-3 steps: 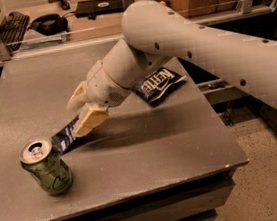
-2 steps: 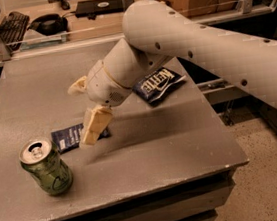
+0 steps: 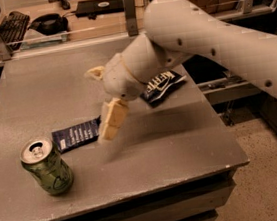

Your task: Move rxbar blueberry near green can

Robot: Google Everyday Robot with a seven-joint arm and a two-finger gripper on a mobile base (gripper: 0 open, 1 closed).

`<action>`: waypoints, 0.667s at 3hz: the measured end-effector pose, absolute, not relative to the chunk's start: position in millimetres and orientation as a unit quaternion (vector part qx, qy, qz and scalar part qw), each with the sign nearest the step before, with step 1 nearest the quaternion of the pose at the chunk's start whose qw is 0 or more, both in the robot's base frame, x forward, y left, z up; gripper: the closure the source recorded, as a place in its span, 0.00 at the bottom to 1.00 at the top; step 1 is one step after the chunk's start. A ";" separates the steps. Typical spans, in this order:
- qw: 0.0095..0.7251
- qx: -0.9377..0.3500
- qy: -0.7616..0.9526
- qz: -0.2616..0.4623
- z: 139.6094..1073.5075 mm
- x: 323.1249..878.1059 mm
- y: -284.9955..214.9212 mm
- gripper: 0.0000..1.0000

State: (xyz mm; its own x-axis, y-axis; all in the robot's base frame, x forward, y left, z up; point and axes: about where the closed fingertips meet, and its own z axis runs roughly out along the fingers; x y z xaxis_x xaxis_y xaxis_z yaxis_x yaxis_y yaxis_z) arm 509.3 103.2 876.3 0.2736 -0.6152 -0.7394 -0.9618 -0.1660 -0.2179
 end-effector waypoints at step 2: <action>0.406 -0.665 0.582 0.231 891.8 539.1 16.8 0.00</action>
Offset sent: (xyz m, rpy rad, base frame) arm 0.0278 -0.0734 0.0132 0.0800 -0.0420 -0.1353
